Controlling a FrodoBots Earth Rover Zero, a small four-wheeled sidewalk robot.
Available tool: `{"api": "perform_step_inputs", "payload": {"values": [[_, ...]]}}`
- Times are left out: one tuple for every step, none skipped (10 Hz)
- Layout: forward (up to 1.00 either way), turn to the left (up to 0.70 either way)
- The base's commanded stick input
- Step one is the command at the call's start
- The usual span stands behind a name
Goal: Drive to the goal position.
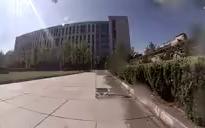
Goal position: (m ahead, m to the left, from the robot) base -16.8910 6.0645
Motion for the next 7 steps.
{"api": "perform_step_inputs", "payload": {"values": [[0.06, 0.00], [0.06, 0.00], [0.06, 0.00], [0.06, 0.00], [0.06, 0.00], [0.06, 0.00], [0.06, 0.00]]}}
